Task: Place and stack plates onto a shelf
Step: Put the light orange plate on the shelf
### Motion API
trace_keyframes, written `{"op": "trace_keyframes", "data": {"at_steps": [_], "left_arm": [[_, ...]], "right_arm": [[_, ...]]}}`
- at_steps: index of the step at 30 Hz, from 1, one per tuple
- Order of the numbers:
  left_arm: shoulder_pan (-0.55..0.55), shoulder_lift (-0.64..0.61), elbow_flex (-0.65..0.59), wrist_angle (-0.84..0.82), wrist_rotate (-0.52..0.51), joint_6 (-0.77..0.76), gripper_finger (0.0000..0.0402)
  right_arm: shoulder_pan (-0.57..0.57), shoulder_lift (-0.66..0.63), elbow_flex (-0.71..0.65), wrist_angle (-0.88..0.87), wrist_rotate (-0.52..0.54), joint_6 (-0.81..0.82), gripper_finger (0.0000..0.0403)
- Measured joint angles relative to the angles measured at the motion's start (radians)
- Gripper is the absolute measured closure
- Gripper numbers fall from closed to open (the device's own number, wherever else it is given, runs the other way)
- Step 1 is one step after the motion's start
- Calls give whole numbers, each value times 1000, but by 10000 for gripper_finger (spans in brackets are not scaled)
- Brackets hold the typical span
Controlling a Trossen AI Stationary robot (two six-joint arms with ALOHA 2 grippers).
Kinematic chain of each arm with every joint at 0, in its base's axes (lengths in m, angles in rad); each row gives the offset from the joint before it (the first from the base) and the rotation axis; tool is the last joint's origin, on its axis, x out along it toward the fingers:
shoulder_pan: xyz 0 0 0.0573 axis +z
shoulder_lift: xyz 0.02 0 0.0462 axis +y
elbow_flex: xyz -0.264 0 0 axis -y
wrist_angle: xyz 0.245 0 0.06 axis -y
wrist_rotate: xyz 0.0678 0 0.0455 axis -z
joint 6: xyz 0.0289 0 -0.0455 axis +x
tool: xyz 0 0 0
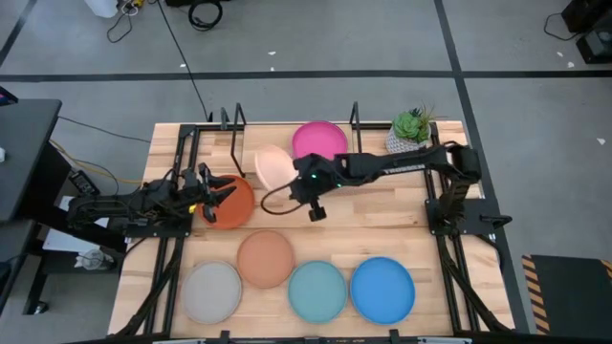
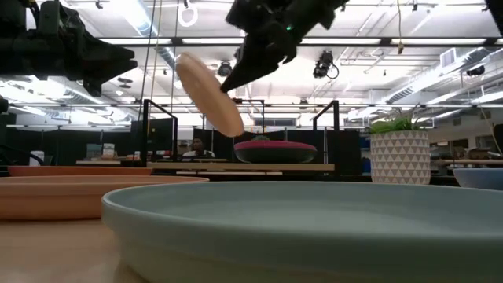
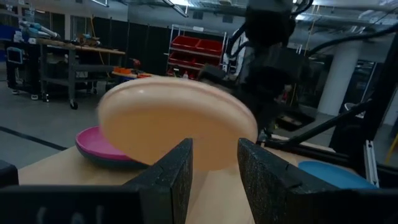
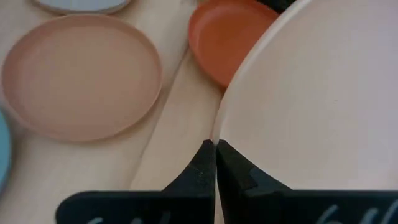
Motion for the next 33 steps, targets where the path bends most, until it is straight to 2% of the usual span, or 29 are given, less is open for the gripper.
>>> {"op": "trace_keyframes", "data": {"at_steps": [5,10,15,19,23,26,30,33], "left_arm": [[0,5,0,7,0,-23,267],[0,5,0,37,0,-19,267],[0,5,0,12,1,-63,267],[0,6,40,-17,55,-88,267],[-1,16,137,-98,137,-12,267],[-1,62,205,-155,135,49,267],[0,194,291,-233,132,154,267],[-1,308,369,-297,59,266,267]], "right_arm": [[-24,63,107,-108,6,-56,398],[-38,80,134,-126,23,-121,395],[-82,79,136,-68,-52,-158,394],[-121,79,136,-29,-72,-183,393],[-156,79,136,16,-113,-192,392],[-173,79,136,10,-126,-184,392],[-173,70,136,-73,-52,-216,391],[-164,69,176,-187,-25,-234,391]]}}
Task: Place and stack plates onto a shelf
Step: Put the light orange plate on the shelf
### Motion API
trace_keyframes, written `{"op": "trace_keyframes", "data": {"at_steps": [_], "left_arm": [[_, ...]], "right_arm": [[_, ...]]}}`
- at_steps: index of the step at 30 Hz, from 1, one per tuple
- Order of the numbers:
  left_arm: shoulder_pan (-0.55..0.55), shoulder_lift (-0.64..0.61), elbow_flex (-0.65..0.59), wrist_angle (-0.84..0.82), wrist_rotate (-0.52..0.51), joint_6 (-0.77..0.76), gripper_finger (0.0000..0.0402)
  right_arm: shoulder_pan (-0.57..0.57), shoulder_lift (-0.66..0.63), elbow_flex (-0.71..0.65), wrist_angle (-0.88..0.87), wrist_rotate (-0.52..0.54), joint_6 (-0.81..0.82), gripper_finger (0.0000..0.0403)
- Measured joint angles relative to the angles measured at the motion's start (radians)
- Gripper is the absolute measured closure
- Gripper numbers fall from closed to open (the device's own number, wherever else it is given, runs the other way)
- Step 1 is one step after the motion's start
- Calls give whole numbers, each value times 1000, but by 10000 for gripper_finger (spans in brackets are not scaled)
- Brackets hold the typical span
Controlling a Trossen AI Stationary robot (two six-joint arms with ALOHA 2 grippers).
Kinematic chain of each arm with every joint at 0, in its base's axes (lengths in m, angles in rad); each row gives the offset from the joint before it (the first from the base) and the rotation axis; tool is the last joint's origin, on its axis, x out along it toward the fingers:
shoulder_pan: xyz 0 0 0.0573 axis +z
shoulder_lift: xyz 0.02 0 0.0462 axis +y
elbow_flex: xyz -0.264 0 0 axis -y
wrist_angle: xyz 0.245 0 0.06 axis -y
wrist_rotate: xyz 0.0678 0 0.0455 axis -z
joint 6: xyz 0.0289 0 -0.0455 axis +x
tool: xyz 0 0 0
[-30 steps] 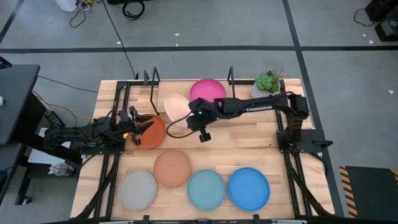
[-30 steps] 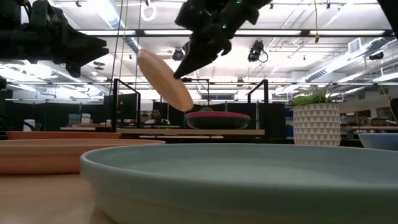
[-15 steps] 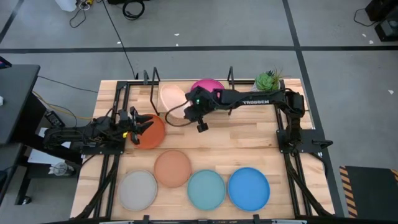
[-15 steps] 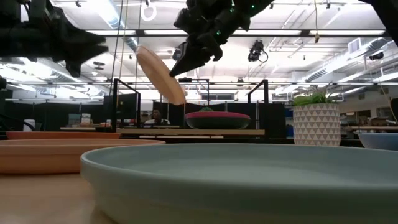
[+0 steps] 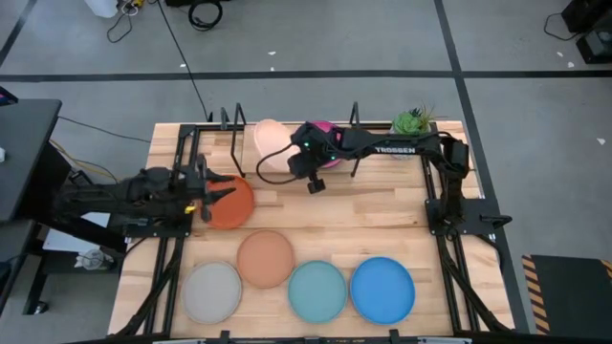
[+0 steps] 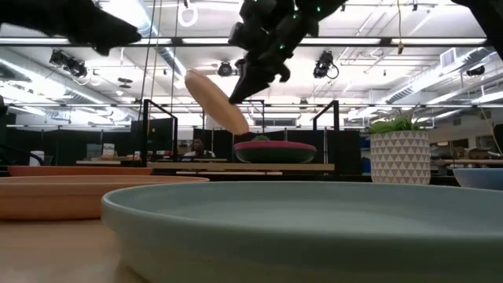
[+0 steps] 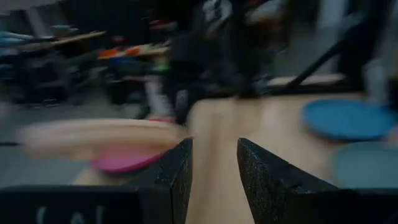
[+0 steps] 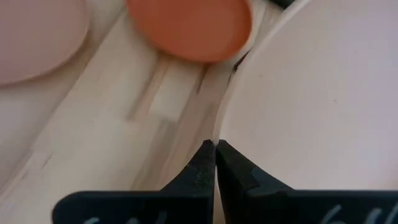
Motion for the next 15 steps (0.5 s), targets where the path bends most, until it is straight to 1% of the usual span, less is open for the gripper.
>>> {"op": "trace_keyframes", "data": {"at_steps": [1,4,6,8,10,12,15], "left_arm": [[1,43,26,-1,-39,10,267],[0,170,98,-37,-129,111,260],[-1,261,125,3,-200,146,249],[-1,351,129,73,-264,137,235],[-2,431,131,159,-274,169,224],[-11,497,134,209,-284,227,219],[-37,576,174,215,-339,298,216]], "right_arm": [[1,0,18,-43,0,-3,391],[1,-1,67,-166,0,-11,391],[-1,-1,107,-259,-1,-3,391],[-5,-3,136,-328,-2,-1,391],[-7,-3,158,-395,-4,4,391],[-7,-2,175,-448,-5,7,390],[-7,-2,186,-517,-10,7,390]]}}
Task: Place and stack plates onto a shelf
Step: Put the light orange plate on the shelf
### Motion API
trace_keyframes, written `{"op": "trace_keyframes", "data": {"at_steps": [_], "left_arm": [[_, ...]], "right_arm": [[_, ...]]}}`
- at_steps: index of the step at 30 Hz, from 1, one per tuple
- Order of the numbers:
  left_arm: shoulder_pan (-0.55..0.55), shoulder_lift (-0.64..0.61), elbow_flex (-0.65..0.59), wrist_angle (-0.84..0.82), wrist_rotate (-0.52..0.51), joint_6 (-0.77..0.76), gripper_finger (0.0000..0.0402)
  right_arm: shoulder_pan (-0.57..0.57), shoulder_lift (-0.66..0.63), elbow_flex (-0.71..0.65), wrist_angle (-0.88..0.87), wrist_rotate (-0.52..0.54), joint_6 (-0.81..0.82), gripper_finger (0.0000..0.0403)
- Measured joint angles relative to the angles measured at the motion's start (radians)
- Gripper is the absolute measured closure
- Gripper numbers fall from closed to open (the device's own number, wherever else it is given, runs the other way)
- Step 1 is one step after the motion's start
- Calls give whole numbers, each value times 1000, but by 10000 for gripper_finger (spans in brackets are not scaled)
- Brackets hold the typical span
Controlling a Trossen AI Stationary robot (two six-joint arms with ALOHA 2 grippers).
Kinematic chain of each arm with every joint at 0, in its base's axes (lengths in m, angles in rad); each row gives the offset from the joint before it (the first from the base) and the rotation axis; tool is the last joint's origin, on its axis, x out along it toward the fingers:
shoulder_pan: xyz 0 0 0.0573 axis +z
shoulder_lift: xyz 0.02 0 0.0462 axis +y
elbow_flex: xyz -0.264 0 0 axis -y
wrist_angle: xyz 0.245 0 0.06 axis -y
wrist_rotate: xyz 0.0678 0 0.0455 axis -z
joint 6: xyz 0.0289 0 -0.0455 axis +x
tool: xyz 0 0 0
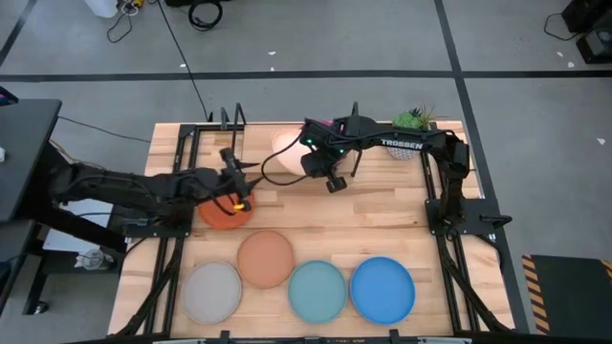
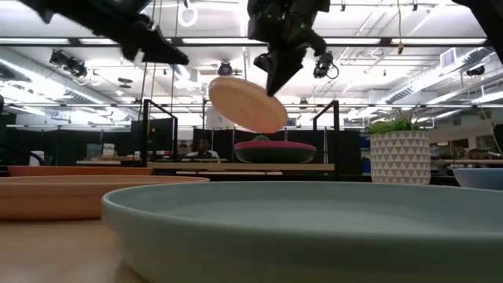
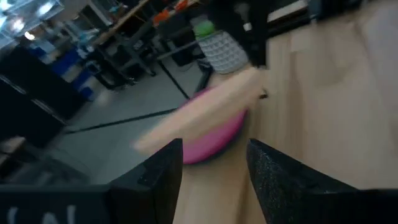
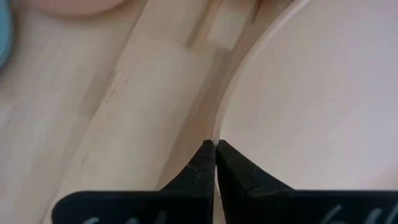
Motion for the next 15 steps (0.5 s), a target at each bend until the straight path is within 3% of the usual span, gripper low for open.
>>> {"op": "trace_keyframes", "data": {"at_steps": [5,15], "left_arm": [[-61,134,83,-18,-73,145,210],[-91,381,242,-38,-210,360,133]], "right_arm": [[-21,0,0,-47,-67,-1,390],[-12,0,0,-84,-145,-58,390]]}}
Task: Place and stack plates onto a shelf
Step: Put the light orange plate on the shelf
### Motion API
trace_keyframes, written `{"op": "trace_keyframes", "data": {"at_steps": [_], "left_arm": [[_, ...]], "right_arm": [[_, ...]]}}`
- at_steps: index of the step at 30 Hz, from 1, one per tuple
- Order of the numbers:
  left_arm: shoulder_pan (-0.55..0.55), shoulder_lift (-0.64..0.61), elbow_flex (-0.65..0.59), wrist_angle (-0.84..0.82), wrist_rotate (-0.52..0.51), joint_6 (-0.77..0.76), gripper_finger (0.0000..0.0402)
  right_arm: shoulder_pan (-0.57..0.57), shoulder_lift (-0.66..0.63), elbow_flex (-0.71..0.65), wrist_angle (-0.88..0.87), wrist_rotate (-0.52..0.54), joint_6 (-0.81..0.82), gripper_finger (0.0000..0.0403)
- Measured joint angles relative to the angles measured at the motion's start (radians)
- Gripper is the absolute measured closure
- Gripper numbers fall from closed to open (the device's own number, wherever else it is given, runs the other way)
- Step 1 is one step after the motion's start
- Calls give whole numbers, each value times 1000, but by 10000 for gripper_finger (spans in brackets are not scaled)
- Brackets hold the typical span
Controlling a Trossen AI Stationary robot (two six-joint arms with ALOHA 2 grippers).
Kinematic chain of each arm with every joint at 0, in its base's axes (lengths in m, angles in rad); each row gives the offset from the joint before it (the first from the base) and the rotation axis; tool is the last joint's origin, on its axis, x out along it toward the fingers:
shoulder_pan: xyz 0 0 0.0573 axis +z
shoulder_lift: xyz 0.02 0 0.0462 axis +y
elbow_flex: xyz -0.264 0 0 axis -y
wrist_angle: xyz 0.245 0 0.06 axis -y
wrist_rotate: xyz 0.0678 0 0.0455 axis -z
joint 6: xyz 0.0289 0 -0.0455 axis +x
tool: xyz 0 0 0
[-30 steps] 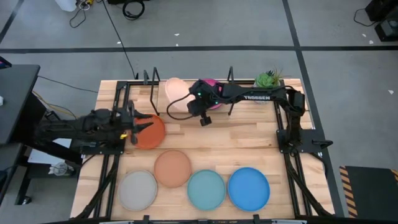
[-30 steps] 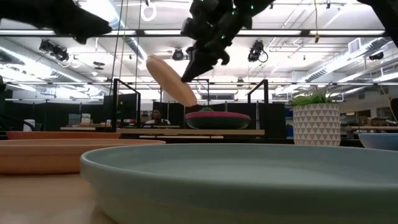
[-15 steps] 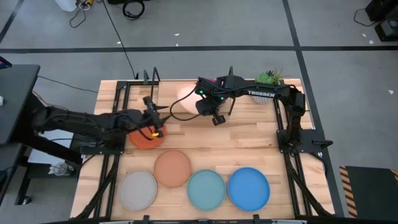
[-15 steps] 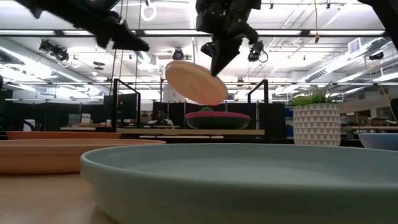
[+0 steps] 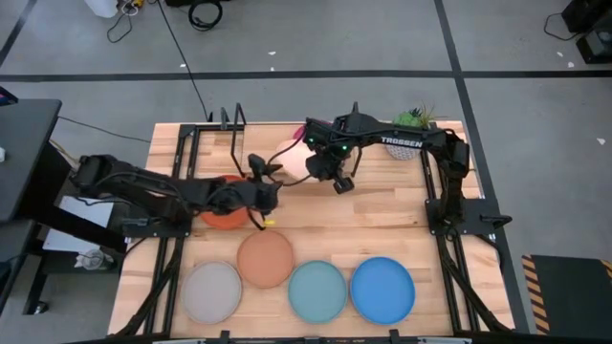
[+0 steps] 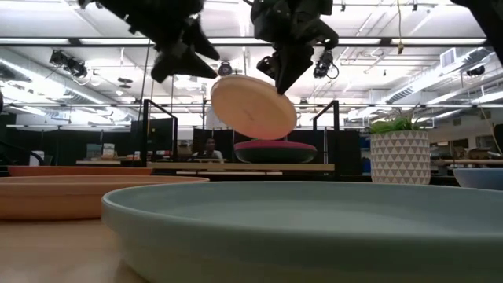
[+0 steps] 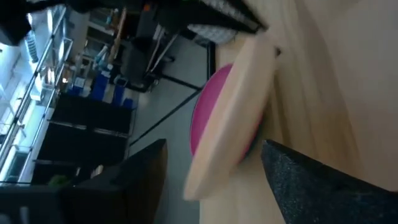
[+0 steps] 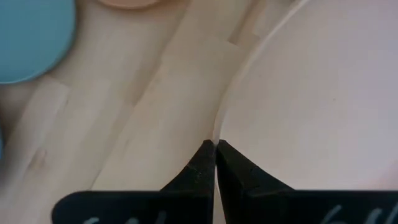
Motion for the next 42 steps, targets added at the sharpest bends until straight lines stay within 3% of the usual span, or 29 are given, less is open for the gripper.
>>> {"op": "trace_keyframes", "data": {"at_steps": [12,28,34,42], "left_arm": [[5,91,111,-197,9,-59,139],[-5,91,110,-267,27,-71,301],[-14,89,111,-276,39,-92,320],[-13,89,111,-355,32,-245,323]], "right_arm": [[88,-11,0,-5,50,-10,390],[106,-48,0,29,50,43,386],[106,-48,36,29,94,55,338],[107,-48,221,26,225,159,262]]}}
